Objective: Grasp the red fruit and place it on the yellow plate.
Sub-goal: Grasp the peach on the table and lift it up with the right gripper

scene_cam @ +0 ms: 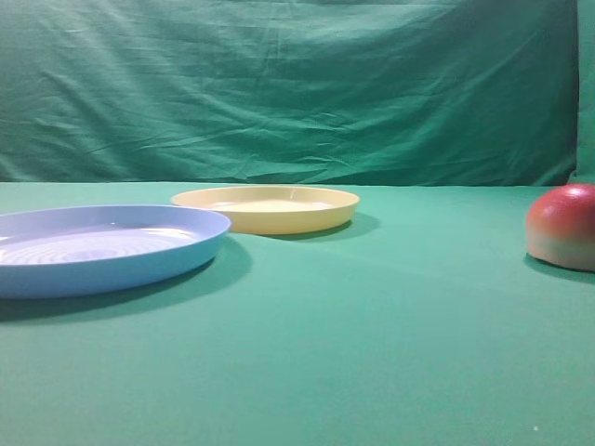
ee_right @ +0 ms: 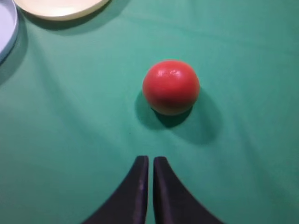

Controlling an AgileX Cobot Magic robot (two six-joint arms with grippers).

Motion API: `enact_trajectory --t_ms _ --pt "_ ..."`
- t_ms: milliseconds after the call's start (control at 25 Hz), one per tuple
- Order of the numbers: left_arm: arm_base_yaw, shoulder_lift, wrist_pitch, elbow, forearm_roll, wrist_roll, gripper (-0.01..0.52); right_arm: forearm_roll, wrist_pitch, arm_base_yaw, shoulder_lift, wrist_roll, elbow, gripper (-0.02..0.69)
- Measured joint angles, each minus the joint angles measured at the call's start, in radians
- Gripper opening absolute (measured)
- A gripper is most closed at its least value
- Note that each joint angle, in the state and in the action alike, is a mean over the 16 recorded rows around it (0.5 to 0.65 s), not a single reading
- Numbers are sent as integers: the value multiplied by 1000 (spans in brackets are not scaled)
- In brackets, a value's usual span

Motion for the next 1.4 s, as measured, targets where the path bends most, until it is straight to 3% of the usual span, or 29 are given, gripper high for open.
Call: enact_trajectory --t_ms 280,440,920,1080,1200,1400 --pt "0 0 0 0 0 0 157 -82 -6 76 198 11 -106 3" --pt "0 0 0 0 0 0 157 -147 1 125 330 45 -184 53" --pt "0 0 0 0 0 0 157 -260 -42 181 622 193 -314 511" --pt "0 0 0 0 0 0 157 -267 -87 181 688 214 -323 621" --pt "0 0 0 0 0 0 157 -271 -124 181 734 222 -323 634" --pt "0 0 0 0 0 0 157 -278 -180 181 796 223 -324 565"
